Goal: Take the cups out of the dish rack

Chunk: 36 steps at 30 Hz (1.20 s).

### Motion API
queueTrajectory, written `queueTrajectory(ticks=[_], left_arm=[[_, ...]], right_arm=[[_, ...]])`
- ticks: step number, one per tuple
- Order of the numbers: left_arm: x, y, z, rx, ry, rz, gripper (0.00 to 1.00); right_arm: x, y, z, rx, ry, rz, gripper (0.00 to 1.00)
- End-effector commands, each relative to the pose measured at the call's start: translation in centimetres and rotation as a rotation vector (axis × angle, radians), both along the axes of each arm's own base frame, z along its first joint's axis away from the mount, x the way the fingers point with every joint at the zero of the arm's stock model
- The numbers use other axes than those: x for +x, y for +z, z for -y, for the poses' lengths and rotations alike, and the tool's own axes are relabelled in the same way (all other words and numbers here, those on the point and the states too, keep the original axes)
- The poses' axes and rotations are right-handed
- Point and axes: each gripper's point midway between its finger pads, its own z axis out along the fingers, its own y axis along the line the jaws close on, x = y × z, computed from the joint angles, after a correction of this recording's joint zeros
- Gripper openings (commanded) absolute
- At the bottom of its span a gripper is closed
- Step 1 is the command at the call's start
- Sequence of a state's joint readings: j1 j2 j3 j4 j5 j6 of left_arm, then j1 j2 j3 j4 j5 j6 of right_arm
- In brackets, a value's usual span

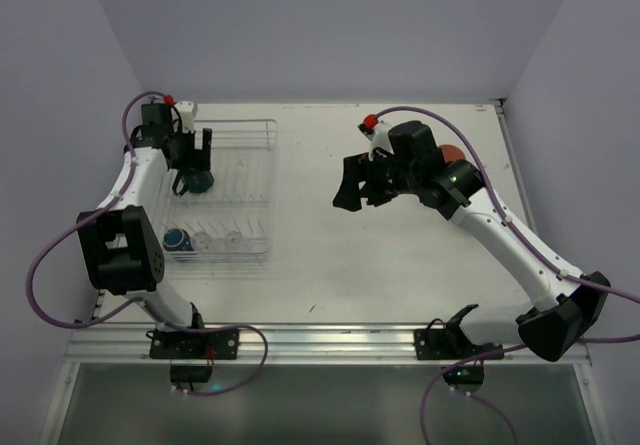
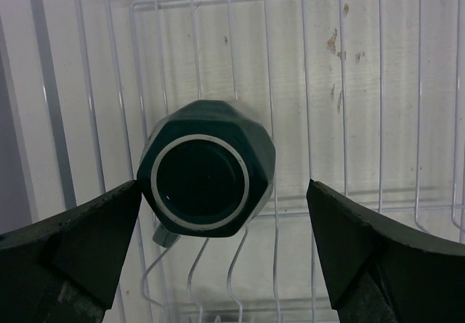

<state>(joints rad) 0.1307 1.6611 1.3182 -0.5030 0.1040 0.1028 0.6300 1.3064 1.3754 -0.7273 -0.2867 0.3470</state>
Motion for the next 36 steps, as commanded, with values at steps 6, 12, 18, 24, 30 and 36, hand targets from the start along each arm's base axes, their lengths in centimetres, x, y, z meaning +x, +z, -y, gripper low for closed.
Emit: queueTrajectory(ticks=[6,12,18,24,30,36], left_arm=[[0.6,-0.5,-0.9,0.041,-0.021,-0.040,1.00],[1.3,-0.7,-1.4,0.061,-0.002,-0.048,1.00],[1.5,-1.7,-1.8,0.064,0.021,-0.075,1.00],[2.2,-2.0,-1.6,0.053,0.027,-0.076,0.99],[2.5,-2.4,-1.4,0.049,0.031,-0.078,0.95],[2.9,-2.6,-1.2,0.040,0.034,-0.077,0.55]], right_arm=[[0.5,0.6,-0.5,0.013,0.014,0.045,0.77],[0.6,0.4,-0.5,0.008,0.014,0.044,0.77],[0.6,0.3,-0.4,0.004,0.012,0.041,0.77],[0.6,0.2,-0.3,0.000,0.007,0.042,0.77],[0.7,0.4,-0.1,-0.003,-0.001,0.050,0.77],[0.9,0.1,0.1,-0.016,-0.017,0.053,0.77]])
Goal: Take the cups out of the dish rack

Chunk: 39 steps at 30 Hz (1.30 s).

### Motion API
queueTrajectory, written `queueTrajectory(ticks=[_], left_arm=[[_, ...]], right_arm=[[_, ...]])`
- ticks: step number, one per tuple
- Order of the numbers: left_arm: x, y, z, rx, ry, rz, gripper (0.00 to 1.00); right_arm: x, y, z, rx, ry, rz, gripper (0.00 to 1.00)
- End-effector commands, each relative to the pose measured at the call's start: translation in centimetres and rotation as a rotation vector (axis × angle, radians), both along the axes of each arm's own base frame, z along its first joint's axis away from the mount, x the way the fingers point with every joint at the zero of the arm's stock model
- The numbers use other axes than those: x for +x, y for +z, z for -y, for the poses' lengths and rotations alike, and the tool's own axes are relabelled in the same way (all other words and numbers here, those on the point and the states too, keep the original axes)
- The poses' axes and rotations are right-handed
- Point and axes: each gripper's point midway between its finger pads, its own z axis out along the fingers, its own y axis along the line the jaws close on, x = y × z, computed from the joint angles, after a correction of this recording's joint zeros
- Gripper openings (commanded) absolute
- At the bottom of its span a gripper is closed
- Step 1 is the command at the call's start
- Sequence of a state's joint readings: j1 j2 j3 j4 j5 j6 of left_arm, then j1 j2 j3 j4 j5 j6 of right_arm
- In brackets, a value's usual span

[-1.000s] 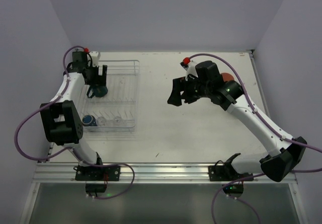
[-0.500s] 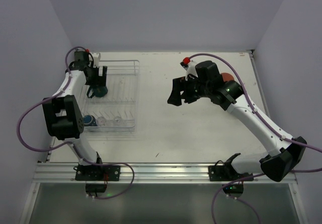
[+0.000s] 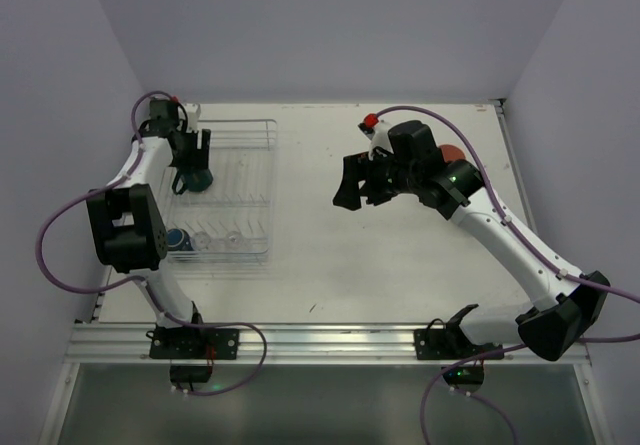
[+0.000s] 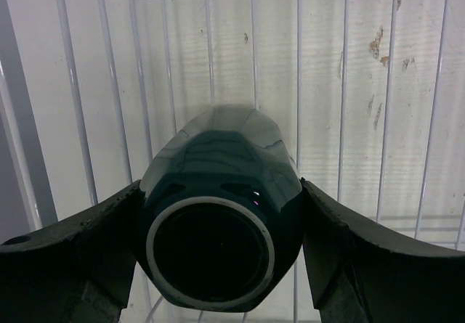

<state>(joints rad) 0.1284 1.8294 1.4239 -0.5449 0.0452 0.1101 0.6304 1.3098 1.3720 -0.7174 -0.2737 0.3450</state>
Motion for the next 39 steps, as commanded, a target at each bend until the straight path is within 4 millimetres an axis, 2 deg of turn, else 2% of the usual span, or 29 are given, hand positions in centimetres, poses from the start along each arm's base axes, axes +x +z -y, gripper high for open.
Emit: queueTrajectory(ticks=[1,5,6,8,11,12,14,16,17,21,24,27,28,29,30,32,33,35,36,38,39], left_arm=[[1.2,1.2,0.1,0.003,0.003,0.034,0.51],[1.1,1.9,0.1,0.004,0.015,0.043,0.18],[1.1,2.4,0.1,0.004,0.030,0.052,0.00],[1.0,3.0,-0.1,0.008,0.048,0.060,0.00],[1.2,5.3,-0.2,0.027,0.082,0.110,0.00],[1.5,7.2,0.3,0.026,0.085,0.154,0.00],[1.7,9.5,0.6,0.032,0.091,0.204,0.00],[2.0,13.0,1.4,0.037,0.082,0.275,0.00],[2.0,14.1,1.8,0.025,0.088,0.299,0.00],[1.3,20.5,4.0,-0.045,0.076,0.447,0.00],[0.6,24.5,6.0,-0.150,0.030,0.549,0.00],[-0.4,27.5,8.7,-0.290,-0.046,0.627,0.00],[-0.6,28.6,10.3,-0.357,-0.113,0.657,0.00],[-1.0,29.2,11.1,-0.400,-0.143,0.675,0.00],[-1.6,29.0,12.1,-0.466,-0.152,0.669,0.00],[-2.5,30.5,14.2,-0.572,-0.231,0.705,0.00],[-2.7,29.6,14.7,-0.601,-0.244,0.687,0.00],[-3.4,30.2,17.4,-0.667,-0.324,0.690,0.00],[-3.5,29.9,18.2,-0.683,-0.349,0.692,0.00],[-4.1,29.7,19.9,-0.733,-0.385,0.681,0.00],[-4.3,29.4,20.7,-0.762,-0.419,0.683,0.00]], right_arm=[[0.7,0.3,0.1,-0.012,-0.012,0.046,0.77],[0.9,0.4,0.3,-0.019,-0.029,0.047,0.77],[1.1,0.3,0.2,-0.021,-0.031,0.044,0.77],[1.2,0.3,0.2,-0.021,-0.038,0.038,0.77],[1.4,0.1,0.1,-0.029,-0.053,0.023,0.76],[1.7,-0.1,0.3,-0.036,-0.071,0.021,0.76],[2.0,-0.3,0.4,-0.044,-0.089,0.019,0.76],[2.1,-0.2,0.3,-0.046,-0.096,0.013,0.75],[2.1,-0.3,0.4,-0.049,-0.103,0.006,0.75],[2.2,0.2,0.5,-0.039,-0.120,0.013,0.75],[2.5,0.5,0.7,-0.040,-0.138,0.022,0.75],[2.5,0.7,0.9,-0.040,-0.146,0.029,0.75],[2.5,0.8,0.9,-0.039,-0.148,0.032,0.75],[2.5,0.8,0.9,-0.038,-0.150,0.033,0.75],[2.4,1.0,1.1,-0.031,-0.161,0.033,0.75],[2.4,1.1,1.7,-0.032,-0.193,0.037,0.75],[2.6,1.2,2.3,-0.031,-0.235,0.039,0.75],[2.2,1.0,3.8,-0.034,-0.293,0.033,0.75],[2.2,0.3,4.8,-0.047,-0.338,0.021,0.75],[1.8,0.5,6.3,-0.049,-0.388,0.045,0.75],[1.9,-0.2,7.5,-0.075,-0.440,0.046,0.75]])
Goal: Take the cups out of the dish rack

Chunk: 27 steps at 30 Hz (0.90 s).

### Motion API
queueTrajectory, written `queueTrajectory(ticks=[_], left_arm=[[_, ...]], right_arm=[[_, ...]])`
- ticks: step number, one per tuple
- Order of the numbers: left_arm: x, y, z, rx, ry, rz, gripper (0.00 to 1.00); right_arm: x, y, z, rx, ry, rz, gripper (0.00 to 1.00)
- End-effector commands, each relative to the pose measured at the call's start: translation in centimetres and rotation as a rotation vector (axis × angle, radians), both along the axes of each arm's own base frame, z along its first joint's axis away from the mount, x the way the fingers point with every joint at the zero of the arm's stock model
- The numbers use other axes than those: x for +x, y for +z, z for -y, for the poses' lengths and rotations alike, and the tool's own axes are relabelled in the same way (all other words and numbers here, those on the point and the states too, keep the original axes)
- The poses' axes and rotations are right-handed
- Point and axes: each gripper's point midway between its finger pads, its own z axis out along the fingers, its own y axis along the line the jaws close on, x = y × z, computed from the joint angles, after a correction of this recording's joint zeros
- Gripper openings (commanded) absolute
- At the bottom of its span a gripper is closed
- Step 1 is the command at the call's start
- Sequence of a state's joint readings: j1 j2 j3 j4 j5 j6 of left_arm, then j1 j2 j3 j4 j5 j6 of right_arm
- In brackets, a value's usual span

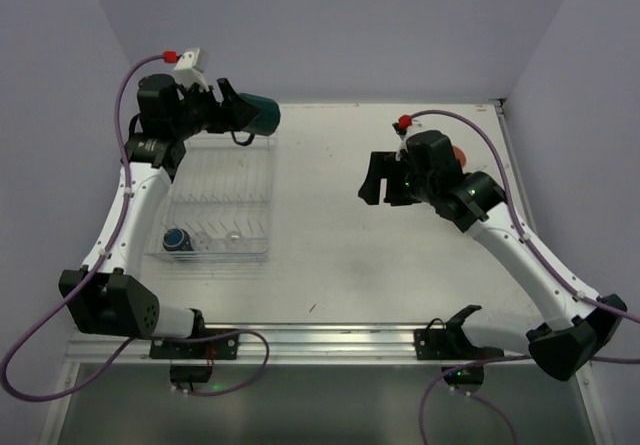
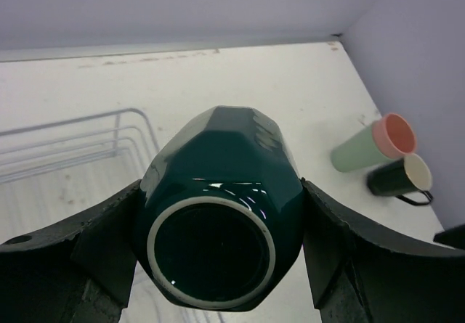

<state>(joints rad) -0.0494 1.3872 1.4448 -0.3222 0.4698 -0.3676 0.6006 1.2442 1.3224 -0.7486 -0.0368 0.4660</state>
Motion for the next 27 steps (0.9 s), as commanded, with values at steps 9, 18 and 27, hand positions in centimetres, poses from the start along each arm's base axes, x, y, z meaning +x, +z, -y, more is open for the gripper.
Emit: queueTrajectory(ticks=[9,18,27], left_arm=[[-3.9,3.7,11.7,-0.259,-0.402,0.194,0.00],[-7.1,2.2,16.7,-0.442,-0.621,0.204,0.00],[-9.9,2.6,17.2,-0.661,-0.783,0.218,0.00]], right_arm=[[-2.4,-1.0,7.5,0.040,-0.296,0.018,0.75],[-4.2,-2.5,6.0,0.155,-0.156,0.008,0.72],[-2.9,2.5,4.2,0.364,-0.033,0.097,0.64]])
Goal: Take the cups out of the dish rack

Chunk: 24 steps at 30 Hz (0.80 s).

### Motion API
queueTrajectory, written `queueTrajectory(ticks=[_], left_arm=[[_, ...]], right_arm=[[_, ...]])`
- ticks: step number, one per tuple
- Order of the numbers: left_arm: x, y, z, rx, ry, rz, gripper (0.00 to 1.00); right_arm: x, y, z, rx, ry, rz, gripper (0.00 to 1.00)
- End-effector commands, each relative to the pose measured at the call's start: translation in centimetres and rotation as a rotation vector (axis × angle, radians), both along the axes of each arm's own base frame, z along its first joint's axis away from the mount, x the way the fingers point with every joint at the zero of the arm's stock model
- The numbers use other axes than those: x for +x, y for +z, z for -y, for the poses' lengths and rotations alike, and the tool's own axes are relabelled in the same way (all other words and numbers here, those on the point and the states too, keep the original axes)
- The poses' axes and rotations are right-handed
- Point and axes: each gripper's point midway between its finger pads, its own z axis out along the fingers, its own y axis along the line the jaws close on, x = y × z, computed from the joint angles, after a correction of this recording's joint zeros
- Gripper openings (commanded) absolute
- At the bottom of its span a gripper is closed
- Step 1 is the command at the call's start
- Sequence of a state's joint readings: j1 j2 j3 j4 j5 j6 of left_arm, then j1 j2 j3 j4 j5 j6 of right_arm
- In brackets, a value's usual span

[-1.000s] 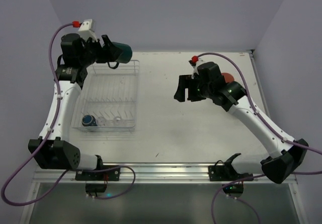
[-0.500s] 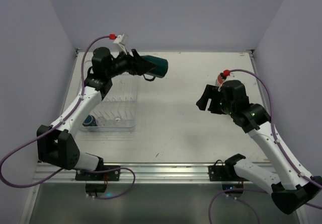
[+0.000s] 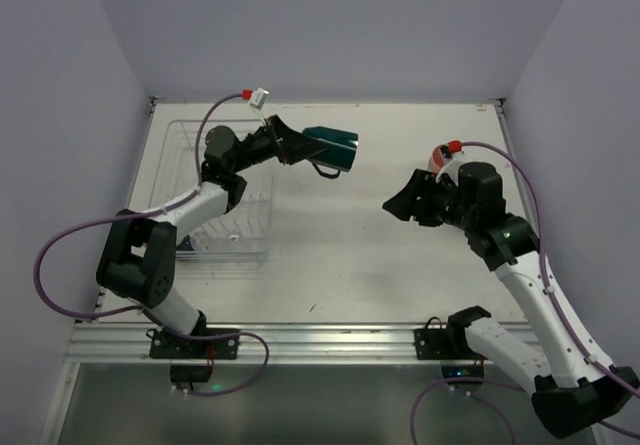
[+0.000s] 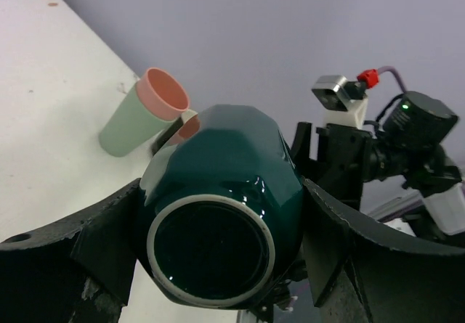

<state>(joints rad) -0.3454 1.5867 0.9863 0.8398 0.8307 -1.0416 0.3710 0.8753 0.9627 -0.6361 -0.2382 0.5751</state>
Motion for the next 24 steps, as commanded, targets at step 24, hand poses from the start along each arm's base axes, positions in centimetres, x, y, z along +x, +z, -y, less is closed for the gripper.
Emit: queueTrajectory(ticks=[24], left_arm=[[-5.8,8.3,0.0,-0.594,-0.193,-0.106,0.00]], right_arm=[[2.8,7.0,-3.0,0.284,0.254,0.457,0.56]])
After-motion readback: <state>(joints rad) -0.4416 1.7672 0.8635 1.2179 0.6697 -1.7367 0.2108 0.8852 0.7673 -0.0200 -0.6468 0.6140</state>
